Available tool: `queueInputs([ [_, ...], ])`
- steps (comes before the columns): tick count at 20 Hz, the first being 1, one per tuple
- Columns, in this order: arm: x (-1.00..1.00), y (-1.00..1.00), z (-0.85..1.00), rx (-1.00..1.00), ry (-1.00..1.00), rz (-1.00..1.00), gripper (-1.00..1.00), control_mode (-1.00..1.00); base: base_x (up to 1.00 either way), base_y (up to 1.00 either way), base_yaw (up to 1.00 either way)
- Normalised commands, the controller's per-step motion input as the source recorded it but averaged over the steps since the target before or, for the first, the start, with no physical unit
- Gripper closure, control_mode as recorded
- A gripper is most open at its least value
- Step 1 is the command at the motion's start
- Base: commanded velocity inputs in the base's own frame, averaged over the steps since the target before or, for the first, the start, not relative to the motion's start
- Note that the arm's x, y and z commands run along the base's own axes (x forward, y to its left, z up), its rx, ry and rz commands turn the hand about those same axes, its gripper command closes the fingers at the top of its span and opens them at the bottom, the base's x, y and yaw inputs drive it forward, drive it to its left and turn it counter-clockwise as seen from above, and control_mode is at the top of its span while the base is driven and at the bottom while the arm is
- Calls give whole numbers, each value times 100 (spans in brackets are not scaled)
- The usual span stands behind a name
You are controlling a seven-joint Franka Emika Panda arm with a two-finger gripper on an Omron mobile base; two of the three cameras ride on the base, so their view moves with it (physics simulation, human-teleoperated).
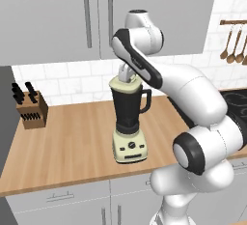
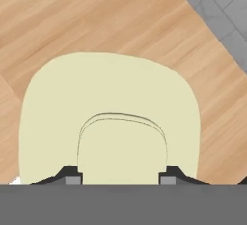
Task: Close the lid blender by securely placing the lid on top.
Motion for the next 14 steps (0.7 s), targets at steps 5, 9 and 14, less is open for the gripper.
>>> queueInputs([
  [5,15,0,0,7,0,0,100,-100,0,0,0],
  [9,20,-1,-14,1,0,0,100,-100,0,0,0],
  [14,5,-23,-27,0,0,0,100,-100,0,0,0],
])
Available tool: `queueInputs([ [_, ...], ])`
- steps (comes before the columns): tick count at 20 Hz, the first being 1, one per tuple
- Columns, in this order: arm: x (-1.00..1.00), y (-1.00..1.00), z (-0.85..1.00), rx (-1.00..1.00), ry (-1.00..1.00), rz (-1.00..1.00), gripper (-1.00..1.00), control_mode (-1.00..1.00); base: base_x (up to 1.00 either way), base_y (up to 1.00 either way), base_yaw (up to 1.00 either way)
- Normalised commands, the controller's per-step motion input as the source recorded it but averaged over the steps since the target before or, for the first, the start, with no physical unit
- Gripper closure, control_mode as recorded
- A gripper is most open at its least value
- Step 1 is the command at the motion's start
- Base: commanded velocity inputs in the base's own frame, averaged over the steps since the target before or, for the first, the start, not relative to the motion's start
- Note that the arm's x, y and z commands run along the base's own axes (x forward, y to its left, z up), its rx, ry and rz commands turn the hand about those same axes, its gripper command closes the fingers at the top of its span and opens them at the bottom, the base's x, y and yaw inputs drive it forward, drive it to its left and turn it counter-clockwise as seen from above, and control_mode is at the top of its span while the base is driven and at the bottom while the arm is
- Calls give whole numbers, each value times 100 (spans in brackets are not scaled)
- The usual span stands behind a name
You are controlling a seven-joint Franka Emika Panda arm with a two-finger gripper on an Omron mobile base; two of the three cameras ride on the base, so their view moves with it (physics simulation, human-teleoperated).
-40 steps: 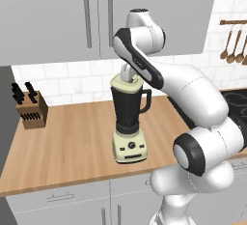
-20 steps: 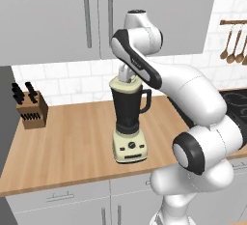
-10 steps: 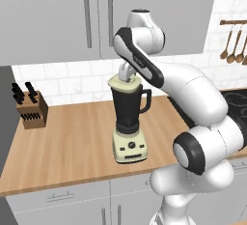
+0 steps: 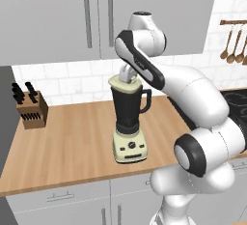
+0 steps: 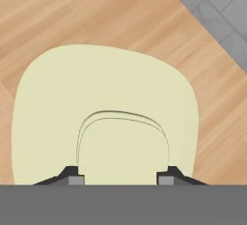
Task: Close the lid blender by securely placing the lid on top.
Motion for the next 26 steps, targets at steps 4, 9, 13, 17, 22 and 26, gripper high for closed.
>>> queueInputs([
  [4,0,-24,-13,0,0,0,100,-100,0,0,0],
  [9,1,0,0,0,0,0,100,-100,0,0,0],
  [13,10,12,0,-2,0,0,100,-100,0,0,0],
  [17,4,19,0,-21,0,0,100,-100,0,0,0],
  [22,0,4,-13,-15,1,0,100,-100,0,0,0],
  [26,0,0,-19,0,2,0,100,-100,0,0,0],
])
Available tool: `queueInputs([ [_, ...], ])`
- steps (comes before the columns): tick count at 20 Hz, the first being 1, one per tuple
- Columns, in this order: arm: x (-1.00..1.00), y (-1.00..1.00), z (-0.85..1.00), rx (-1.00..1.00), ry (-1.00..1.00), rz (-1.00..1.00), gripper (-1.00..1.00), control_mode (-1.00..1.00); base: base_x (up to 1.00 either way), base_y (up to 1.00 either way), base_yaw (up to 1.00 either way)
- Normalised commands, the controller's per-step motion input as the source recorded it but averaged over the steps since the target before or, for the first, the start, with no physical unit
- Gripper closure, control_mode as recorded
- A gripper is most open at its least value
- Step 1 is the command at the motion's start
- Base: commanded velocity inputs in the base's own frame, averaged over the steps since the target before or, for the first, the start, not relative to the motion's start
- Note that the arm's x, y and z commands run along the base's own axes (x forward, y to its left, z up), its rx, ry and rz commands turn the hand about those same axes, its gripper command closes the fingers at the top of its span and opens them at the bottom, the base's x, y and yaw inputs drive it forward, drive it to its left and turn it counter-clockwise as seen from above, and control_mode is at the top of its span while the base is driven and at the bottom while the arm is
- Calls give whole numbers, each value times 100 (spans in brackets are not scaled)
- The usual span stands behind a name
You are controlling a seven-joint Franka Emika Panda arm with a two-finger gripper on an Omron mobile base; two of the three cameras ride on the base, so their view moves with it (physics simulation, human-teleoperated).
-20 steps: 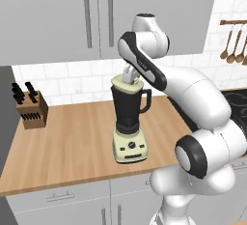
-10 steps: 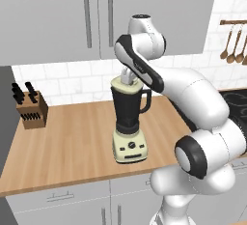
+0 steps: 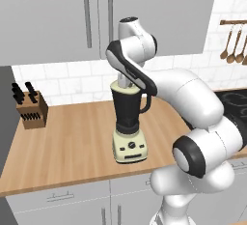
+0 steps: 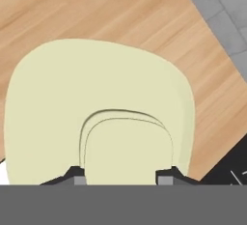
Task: Close the lid blender by securely placing the lid on top.
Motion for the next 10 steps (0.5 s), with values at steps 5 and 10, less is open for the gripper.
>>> queueInputs([
  [5,0,0,-18,1,1,0,-100,-100,0,0,0],
  [10,-1,0,6,9,-4,0,-100,-100,0,0,0],
])
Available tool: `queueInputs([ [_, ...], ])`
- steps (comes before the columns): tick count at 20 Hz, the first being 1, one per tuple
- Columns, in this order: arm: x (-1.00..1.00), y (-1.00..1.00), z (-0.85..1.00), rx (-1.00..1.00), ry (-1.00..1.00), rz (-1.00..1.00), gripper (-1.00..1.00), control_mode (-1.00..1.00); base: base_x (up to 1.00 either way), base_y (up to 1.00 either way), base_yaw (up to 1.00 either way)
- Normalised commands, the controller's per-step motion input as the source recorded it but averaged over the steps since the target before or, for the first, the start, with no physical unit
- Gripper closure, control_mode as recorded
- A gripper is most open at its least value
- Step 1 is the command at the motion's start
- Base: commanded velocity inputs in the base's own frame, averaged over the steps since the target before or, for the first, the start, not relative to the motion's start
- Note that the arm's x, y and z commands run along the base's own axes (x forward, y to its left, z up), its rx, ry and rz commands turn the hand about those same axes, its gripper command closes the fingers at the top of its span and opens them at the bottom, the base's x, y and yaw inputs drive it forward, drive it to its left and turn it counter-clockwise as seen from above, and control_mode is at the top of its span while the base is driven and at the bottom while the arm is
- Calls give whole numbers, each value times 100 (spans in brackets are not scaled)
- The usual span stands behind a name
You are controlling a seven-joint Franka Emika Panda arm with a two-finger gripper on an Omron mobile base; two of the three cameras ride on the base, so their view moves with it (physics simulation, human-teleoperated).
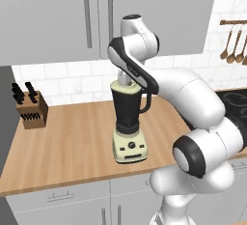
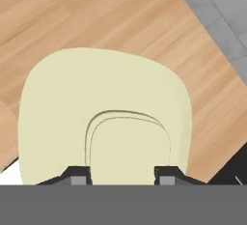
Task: Close the lid blender by securely placing the lid on top.
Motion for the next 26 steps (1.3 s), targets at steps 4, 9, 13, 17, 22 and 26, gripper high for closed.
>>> queueInputs([
  [4,-12,-1,7,19,-5,0,-100,-100,0,0,0],
  [9,-40,-13,7,23,-12,0,-100,-100,0,0,0],
  [13,-100,-91,1,35,-35,0,-100,-100,0,0,0],
  [17,-100,-100,-6,27,-40,2,-100,-100,0,0,0],
  [22,-100,-100,-20,15,-36,2,-100,-100,0,0,0],
  [26,-100,-100,-10,19,-32,2,-100,-100,0,0,0],
])
